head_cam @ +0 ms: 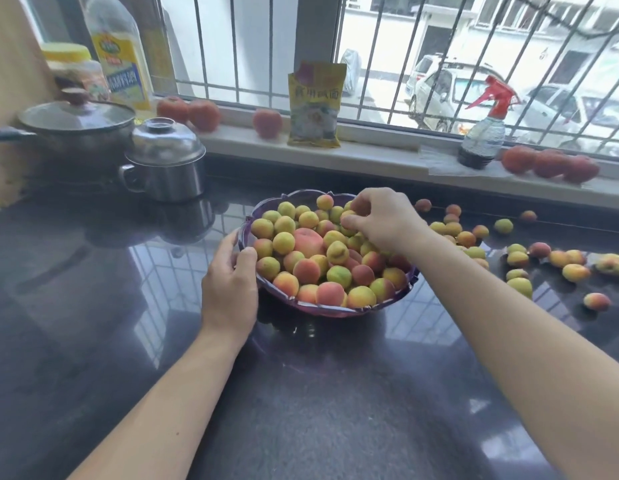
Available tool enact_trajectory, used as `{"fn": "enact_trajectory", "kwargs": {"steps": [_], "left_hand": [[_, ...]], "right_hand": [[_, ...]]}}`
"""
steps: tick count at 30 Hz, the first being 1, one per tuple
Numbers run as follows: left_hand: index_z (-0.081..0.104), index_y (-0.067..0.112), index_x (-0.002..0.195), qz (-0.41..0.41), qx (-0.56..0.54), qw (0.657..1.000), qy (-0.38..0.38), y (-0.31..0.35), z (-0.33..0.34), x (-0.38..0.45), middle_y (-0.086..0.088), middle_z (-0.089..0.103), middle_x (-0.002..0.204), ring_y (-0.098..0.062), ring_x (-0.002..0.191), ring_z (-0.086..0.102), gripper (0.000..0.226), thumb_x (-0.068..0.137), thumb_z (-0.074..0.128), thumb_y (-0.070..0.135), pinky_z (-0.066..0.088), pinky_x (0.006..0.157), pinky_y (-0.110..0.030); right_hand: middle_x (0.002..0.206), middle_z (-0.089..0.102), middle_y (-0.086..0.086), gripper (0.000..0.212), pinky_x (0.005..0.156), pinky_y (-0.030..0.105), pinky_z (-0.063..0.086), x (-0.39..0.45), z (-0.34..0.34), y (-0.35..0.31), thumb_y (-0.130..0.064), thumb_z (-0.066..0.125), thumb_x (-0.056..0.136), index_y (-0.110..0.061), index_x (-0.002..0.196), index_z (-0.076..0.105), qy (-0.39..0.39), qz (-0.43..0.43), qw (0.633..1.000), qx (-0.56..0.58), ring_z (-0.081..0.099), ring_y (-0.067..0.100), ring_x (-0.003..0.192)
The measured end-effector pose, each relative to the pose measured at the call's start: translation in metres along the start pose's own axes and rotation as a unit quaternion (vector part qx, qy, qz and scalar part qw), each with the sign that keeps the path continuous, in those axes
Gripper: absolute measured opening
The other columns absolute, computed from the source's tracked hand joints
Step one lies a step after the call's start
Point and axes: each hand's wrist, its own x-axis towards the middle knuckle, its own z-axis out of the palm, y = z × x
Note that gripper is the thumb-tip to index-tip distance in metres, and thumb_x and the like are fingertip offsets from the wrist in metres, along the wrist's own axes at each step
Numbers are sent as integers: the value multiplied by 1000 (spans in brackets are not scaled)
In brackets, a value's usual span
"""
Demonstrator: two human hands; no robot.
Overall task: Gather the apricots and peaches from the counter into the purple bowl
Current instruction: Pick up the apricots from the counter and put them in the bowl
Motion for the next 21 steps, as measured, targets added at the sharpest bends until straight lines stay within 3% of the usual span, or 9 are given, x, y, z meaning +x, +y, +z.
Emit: {"fn": "enact_trajectory", "kwargs": {"steps": [7,11,17,21], "left_hand": [[65,37,136,-4,-1,1000,-3,-1,-1,0,17,74,117,-10,113,68,52,91,41,47,58,102,-49],[63,36,139,-7,-9,1000,-8,0,-1,-1,15,74,122,-11,115,68,54,91,43,48,59,102,-47],[63,36,139,-7,-7,1000,-10,-2,-2,-1,13,74,123,-13,116,68,54,90,43,49,59,103,-48],[64,36,139,-4,-9,1000,-9,-1,-2,-1,14,74,121,-12,115,69,55,90,44,48,58,104,-47]], "right_hand": [[96,69,-1,17,74,28,55,1,13,-6,-33,68,95,-18,102,73,13,-22,995,-95,62,14,83],[91,69,-3,10,57,22,42,4,9,-7,-30,69,93,-21,95,74,9,-22,993,-115,60,13,78],[90,68,-5,9,66,27,53,4,6,-6,-30,68,94,-23,97,73,-13,-14,995,-93,64,13,80],[96,71,-2,18,75,28,46,-21,-3,5,-24,59,99,-17,105,74,114,-20,993,-23,62,16,88]]}}
